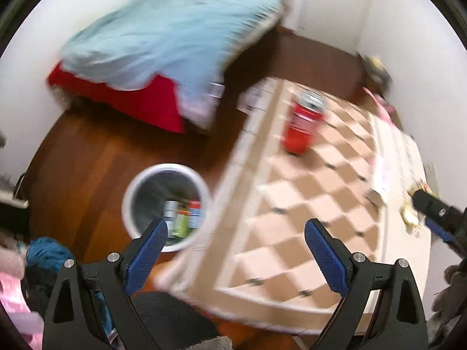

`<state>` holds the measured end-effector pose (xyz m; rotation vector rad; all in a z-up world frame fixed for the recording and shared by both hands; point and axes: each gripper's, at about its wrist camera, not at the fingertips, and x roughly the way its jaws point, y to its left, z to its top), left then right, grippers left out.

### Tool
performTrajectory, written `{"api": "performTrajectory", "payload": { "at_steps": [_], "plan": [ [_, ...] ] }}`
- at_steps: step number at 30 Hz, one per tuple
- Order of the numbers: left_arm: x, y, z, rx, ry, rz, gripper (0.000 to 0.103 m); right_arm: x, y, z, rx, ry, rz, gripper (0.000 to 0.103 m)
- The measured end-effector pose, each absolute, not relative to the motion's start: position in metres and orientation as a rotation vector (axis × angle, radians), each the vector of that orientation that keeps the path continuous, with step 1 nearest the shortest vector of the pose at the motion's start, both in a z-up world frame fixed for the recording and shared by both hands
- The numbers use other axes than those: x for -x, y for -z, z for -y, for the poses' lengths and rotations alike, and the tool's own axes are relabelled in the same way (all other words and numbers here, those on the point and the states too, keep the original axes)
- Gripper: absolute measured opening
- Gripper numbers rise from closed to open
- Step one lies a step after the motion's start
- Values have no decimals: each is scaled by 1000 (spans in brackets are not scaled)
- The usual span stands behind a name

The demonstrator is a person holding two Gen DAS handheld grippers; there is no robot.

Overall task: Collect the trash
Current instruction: 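Move both tools back toward the table, then grasp the yellow chip bag with the right tool while the left tool grasps the white toothpaste box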

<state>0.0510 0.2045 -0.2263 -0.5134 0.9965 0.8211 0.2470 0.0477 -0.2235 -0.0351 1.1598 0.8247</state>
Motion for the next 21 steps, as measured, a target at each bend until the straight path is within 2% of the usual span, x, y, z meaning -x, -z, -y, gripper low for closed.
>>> {"api": "performTrajectory", "payload": {
  "at_steps": [5,9,14,21],
  "plan": [
    [-162,259,-173,452,-704,-1098,96,-352,244,6,94,-610,-1167,99],
    [-232,283,-156,360,-661,-1174,96,-432,269,5,347,-544,-1221,99],
    [-295,312,-149,274,-617,-1261,96,-483,305,-25,650,-549,-1279,99],
    [-343,345,-149,235,-540,-1345,96,-510,352,-42,797,-600,-1367,98]
  ]
}}
